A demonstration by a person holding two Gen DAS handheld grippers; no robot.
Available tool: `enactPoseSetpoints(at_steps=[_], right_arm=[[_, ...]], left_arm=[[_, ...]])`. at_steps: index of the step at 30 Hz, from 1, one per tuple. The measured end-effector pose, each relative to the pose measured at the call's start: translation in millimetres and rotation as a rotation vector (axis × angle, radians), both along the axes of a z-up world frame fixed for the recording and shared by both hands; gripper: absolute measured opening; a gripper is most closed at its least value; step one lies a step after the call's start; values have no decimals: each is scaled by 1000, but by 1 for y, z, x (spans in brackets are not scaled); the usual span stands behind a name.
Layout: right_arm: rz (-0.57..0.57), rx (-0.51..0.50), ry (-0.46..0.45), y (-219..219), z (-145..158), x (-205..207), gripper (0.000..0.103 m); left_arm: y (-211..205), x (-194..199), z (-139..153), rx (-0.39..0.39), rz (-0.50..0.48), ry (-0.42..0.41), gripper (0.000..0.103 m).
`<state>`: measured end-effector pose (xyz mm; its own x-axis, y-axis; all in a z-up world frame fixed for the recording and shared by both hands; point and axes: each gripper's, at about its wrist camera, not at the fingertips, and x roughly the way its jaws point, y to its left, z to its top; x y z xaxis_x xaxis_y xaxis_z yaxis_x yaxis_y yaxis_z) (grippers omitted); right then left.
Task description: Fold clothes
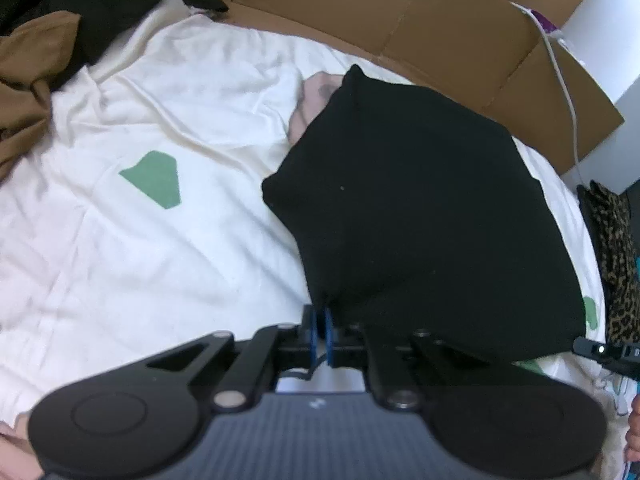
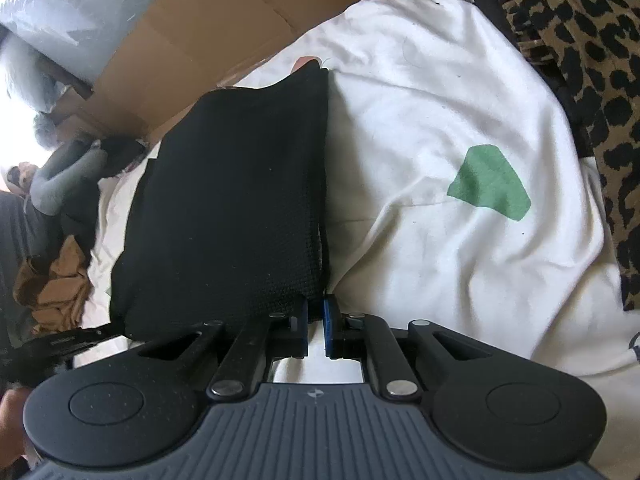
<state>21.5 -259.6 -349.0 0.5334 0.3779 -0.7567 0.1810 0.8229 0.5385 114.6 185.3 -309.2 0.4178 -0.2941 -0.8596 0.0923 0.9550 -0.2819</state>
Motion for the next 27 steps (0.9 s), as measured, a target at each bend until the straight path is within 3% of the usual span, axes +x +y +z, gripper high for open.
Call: enactPoseSetpoints(at_steps=[5, 7, 9, 14, 17, 20, 22, 27], right_arm=[[-26, -21, 20, -5, 5, -3, 22], [-17, -38, 22, -6, 8, -6, 22], [-16, 11, 31, -7, 6, -11, 25], [-31, 211, 52, -5, -10, -18, 31], [-57, 284, 57, -2, -18, -15, 42], [-109, 363, 62, -3, -28, -11, 43], [-140, 405, 64, -5, -34, -10, 50], [-196, 490, 72, -9, -49, -9, 46]], left_arm=[[17, 1, 8, 50, 74, 8, 13], [33, 1, 8, -5, 122, 35, 13], [42, -1, 7, -75, 146, 68, 13], [40, -4, 2, -220, 154, 123, 40], [30, 3, -10, -276, 151, 163, 40], [25, 5, -22, -323, 155, 209, 40], [25, 4, -30, -366, 170, 240, 41], [25, 12, -48, -452, 276, 289, 50]])
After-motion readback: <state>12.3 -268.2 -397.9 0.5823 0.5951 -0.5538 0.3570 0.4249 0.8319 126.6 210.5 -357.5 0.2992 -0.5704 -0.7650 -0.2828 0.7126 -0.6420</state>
